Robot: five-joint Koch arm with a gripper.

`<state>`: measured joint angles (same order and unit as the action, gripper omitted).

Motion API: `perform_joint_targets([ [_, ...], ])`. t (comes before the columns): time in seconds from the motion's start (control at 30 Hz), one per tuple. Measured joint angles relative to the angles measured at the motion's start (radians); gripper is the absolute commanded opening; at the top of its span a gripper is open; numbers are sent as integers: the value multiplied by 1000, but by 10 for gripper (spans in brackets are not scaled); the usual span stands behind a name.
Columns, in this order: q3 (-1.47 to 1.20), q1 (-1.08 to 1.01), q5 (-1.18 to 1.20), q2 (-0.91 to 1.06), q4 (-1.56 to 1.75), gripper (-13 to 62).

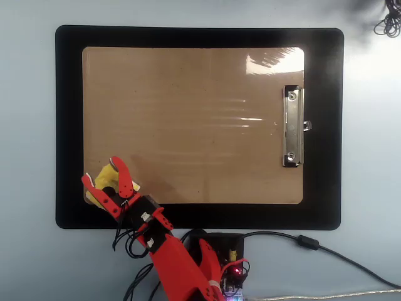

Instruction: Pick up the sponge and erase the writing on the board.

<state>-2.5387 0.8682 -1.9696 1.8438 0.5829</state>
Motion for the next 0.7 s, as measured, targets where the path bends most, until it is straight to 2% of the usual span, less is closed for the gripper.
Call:
perform_joint_targets([
  [0.13,-9,-321,5,140,-25,337],
  [0.23,-146,-489,132,249,-167,337],
  [0.37,-38,-600,543,414,-683,336],
  [0.43,189,-744,712,453,-1080,336],
  [0.47,298,-842,769,456,-1379,337],
  [0.57,319,-1043,816,456,-2092,338],
  [0.63,230,-1129,888,457,-2191,338],
  [0.7,123,-1138,950,456,-2105,337],
])
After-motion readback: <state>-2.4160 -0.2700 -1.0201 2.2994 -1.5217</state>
